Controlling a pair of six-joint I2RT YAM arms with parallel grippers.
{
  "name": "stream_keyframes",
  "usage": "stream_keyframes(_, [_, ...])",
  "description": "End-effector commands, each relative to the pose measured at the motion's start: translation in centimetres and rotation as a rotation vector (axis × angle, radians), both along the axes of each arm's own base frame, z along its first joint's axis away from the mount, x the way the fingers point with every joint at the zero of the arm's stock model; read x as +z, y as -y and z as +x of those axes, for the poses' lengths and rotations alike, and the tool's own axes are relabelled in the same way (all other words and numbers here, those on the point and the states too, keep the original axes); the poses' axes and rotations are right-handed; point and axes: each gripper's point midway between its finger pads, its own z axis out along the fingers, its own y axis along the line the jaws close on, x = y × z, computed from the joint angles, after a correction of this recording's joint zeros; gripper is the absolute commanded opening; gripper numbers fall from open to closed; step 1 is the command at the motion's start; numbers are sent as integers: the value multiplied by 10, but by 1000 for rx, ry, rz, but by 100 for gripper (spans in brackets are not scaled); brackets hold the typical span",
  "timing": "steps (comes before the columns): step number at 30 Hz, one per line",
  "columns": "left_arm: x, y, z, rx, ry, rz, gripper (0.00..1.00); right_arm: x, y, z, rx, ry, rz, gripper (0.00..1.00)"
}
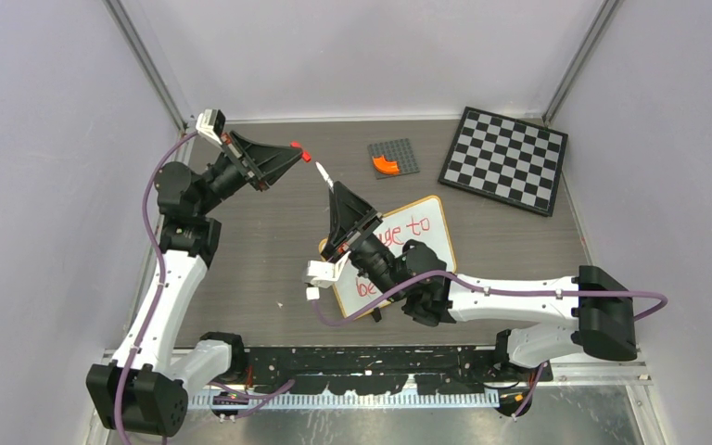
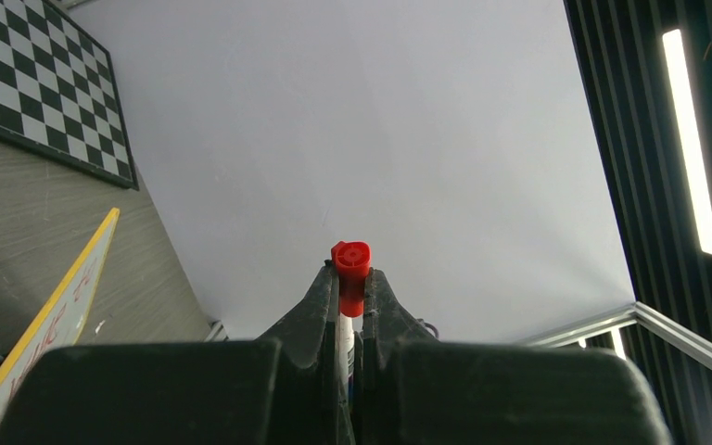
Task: Write a sentence on the whiteboard
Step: Close the pen cap.
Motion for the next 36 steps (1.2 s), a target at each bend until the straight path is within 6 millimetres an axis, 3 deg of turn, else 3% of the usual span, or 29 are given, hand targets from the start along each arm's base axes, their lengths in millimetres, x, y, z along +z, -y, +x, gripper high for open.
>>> stream_keyframes(1, [10, 2, -11, -11, 66, 17, 0, 46, 20, -5, -16, 69, 134, 0])
stream_keyframes(8, [5, 4, -7, -4, 44, 33, 0, 45, 18, -6, -12, 70, 130, 0])
stream_keyframes(20, [14, 12, -11, -38, 53, 27, 0, 42, 12, -6, 1, 72, 117, 0])
stream_keyframes(36, [18, 12, -4, -41, 22, -18, 0, 40, 20, -9, -2, 75, 116, 0])
